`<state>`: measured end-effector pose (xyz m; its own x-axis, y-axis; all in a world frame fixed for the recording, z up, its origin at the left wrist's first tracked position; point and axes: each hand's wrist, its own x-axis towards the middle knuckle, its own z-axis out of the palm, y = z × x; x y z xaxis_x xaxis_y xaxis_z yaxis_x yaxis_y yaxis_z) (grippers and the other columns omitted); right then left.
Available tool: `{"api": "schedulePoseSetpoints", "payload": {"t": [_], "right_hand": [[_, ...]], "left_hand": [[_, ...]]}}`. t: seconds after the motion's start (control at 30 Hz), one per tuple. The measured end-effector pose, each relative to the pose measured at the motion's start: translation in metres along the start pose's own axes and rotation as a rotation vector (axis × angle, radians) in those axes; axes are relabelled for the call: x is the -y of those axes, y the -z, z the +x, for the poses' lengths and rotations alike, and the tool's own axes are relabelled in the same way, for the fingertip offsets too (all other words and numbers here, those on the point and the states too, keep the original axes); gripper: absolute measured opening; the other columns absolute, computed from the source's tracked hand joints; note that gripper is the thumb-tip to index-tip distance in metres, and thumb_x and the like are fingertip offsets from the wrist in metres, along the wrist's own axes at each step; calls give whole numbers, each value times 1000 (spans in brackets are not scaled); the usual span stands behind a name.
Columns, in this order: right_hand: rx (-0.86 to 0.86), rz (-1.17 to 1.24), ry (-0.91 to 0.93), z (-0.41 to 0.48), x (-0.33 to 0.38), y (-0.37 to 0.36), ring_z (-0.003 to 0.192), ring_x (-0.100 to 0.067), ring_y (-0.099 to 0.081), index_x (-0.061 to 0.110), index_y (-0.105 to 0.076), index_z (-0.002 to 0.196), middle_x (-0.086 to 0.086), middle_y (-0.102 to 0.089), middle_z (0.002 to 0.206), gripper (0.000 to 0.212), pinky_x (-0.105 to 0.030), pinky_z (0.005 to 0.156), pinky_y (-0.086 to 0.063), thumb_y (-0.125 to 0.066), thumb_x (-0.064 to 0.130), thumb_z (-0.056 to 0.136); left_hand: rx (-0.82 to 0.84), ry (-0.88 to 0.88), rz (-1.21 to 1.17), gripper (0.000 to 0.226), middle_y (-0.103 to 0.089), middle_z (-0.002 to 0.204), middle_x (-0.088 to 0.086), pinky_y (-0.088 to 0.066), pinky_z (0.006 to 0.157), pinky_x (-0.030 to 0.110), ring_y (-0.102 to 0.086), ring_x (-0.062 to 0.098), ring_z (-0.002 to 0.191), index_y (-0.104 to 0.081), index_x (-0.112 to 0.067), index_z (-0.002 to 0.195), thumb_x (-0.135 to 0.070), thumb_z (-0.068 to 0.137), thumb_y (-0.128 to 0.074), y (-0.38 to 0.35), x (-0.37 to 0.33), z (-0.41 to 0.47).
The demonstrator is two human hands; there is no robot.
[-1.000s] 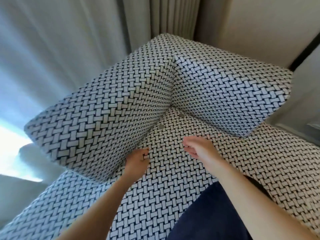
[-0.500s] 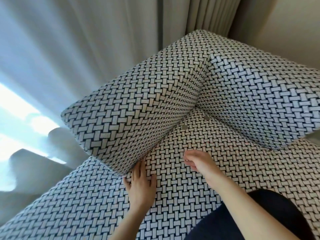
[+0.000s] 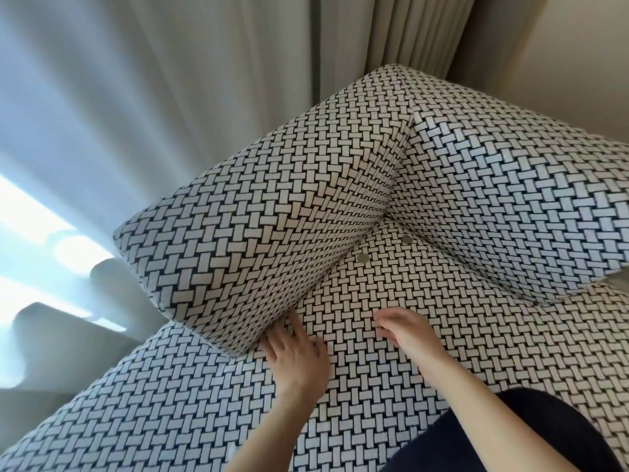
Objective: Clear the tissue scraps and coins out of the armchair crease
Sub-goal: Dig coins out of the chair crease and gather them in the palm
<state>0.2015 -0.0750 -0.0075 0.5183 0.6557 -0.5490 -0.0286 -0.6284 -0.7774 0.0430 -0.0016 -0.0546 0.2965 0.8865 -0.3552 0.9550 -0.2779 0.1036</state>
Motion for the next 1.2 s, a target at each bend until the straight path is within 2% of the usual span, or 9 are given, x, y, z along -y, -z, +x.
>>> {"api": "schedulePoseSetpoints", "payload": {"t": [0.07,0.23,0.5,0.63,0.8,0.93,1.03,1.1,1.2], "right_hand": [[-15,0,6,8,2,3,94,-10,-63,22,-63,101,4,-67,101,13,-34,94,-49,-54,17,93],[-59,-32,54,28,6,14,100,-11,-61,19,-64,108,5,-66,104,17,-32,95,-48,-56,17,93],[-44,-282,265,57,9,37,117,-4,-52,17,-56,126,7,-58,126,33,-12,96,-37,-49,8,95],[-24,-583,430,88,16,33,141,-14,-26,22,-36,144,5,-34,151,55,-29,118,-20,-45,0,95],[41,-908,478,113,31,11,147,-15,3,24,-5,152,9,-2,159,84,-43,119,-11,-44,-11,86],[-137,-1085,579,118,27,-3,145,-17,-16,19,-23,150,7,-20,157,75,-44,114,-19,-56,1,86],[-265,-1049,729,125,19,-4,105,-23,-64,13,-69,111,-2,-69,113,59,-41,84,-52,-84,4,55],[-347,-1060,831,129,12,-3,82,-21,-67,12,-73,89,-2,-71,87,48,-34,68,-57,-87,4,44],[-431,-957,794,127,5,-3,73,-20,-64,9,-71,83,-4,-67,76,37,-29,61,-56,-83,-2,49]], "left_hand": [[37,-157,-21,77,12,158,12,23,109,44,12,30,145,20,-16,147,-56,81,10,7,-14,9],[316,-368,53,91,38,147,11,16,113,52,32,32,137,24,-16,146,-64,91,-31,25,-70,54],[439,-433,134,118,58,126,5,24,105,52,46,29,127,48,-22,121,-80,74,-44,24,-85,87],[436,-471,125,119,60,128,7,31,97,49,51,27,123,50,-23,122,-80,74,-42,19,-85,89],[404,-475,155,118,57,132,9,27,105,52,50,28,124,52,-20,118,-83,74,-37,15,-84,92],[423,-470,162,116,58,128,9,30,100,49,51,27,122,54,-19,109,-83,74,-37,16,-84,91],[433,-467,142,118,60,126,8,30,101,50,53,27,121,52,-18,113,-83,73,-37,15,-84,92],[436,-471,126,118,61,125,7,30,101,50,53,27,120,52,-19,116,-83,73,-38,15,-84,92],[435,-476,113,119,61,127,6,31,99,50,54,26,120,53,-23,117,-82,73,-40,15,-83,93]]}}
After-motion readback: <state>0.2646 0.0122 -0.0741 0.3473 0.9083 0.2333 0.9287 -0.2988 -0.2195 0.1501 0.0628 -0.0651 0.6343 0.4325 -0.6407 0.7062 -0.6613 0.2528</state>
